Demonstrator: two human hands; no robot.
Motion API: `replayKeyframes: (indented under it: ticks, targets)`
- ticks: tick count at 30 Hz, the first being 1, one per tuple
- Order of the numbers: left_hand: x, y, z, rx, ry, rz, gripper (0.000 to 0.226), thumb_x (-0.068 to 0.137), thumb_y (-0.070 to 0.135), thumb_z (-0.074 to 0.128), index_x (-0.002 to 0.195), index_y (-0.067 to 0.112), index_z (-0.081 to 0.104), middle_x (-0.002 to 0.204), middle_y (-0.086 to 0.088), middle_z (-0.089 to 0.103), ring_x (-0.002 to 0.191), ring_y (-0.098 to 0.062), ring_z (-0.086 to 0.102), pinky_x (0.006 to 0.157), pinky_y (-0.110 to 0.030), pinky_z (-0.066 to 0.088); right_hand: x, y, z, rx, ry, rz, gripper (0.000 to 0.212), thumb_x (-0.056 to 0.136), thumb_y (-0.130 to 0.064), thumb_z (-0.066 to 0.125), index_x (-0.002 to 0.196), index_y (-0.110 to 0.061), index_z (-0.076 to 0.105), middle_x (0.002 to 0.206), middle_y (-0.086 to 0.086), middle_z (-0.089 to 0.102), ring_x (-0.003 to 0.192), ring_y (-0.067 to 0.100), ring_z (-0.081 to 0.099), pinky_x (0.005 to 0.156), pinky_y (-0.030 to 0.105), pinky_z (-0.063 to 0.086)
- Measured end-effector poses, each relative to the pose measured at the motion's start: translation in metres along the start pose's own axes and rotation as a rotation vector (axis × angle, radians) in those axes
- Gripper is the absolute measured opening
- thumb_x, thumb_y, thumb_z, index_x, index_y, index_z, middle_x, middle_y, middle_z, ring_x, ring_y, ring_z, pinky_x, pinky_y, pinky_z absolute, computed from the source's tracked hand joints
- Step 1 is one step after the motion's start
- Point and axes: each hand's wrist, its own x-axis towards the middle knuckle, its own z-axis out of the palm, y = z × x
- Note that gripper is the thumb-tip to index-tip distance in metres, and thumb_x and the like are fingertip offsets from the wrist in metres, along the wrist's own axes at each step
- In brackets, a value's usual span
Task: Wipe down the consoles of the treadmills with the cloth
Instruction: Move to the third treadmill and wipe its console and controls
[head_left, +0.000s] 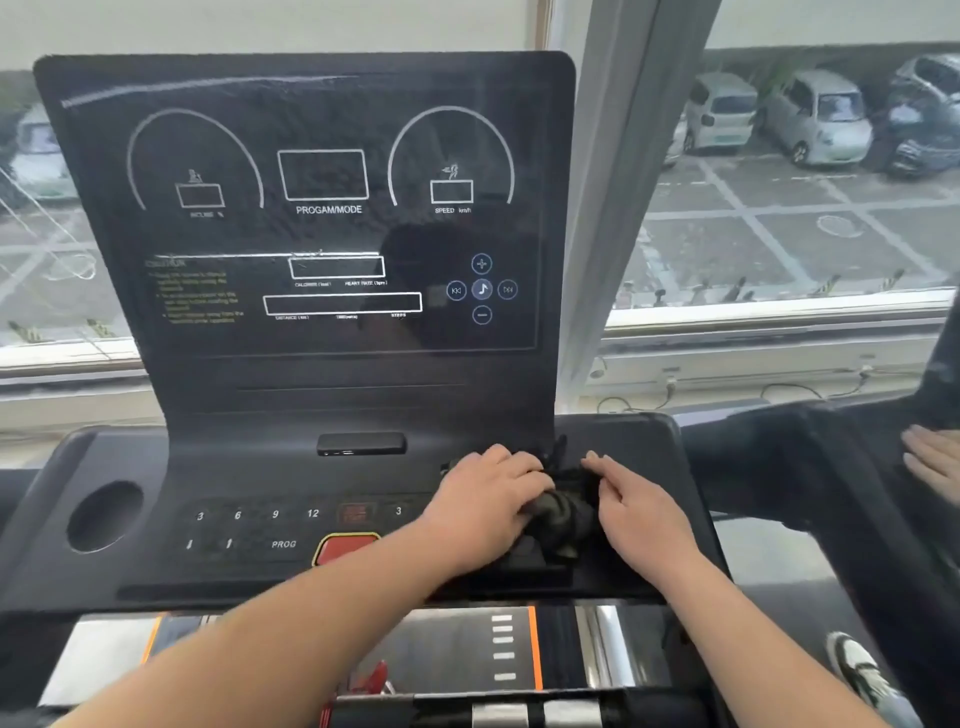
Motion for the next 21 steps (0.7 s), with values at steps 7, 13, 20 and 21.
replayKeyframes:
  ticks: [7,13,20,21]
  targets:
    - [0.006,0.025,0.009,0.031,0.118,-0.315,0.036,0.079,0.028,0.071,0.115,0.029,0.067,0.125,0.007,0.064,0.099,-0.027,0.059,0.075,-0.041,0.051,0.001,0.005,0.012,-0.137,-0.058,-0.098,0.053,0.102,-0.017,0.046,0.154,-0.029,0.049,0.164,-0.022,0.032,0.154,-0.004,0.02,0.118,0.015,0.016]
    - [-0.027,0.015,0.003,-0.051,0.0,-0.017,0.037,0.085,0.036,0.05,0.119,0.035,0.064,0.124,0.014,0.063,0.1,-0.019,0.058,0.076,-0.034,0.049,0.004,0.01,0.008,-0.128,-0.058,-0.105,0.055,0.102,-0.011,0.045,0.151,-0.034,0.052,0.163,-0.026,0.032,0.153,-0.006,0.021,0.119,0.016,0.018]
    - [0.013,-0.002,0.005,0.106,0.097,-0.343,0.045,0.079,0.019,0.071,0.122,0.027,0.064,0.134,0.0,0.059,0.109,-0.031,0.055,0.084,-0.044,0.047,0.002,0.01,0.01,-0.147,-0.067,-0.112,0.051,0.104,-0.018,0.047,0.153,-0.033,0.048,0.165,-0.025,0.03,0.154,-0.004,0.018,0.121,0.02,0.018]
    - [0.01,0.007,0.006,0.07,0.105,-0.376,0.044,0.078,0.021,0.072,0.121,0.027,0.065,0.133,0.002,0.06,0.108,-0.03,0.056,0.082,-0.043,0.048,0.003,0.01,0.009,-0.147,-0.071,-0.111,0.052,0.104,-0.018,0.046,0.154,-0.033,0.048,0.165,-0.025,0.03,0.154,-0.004,0.018,0.121,0.02,0.018]
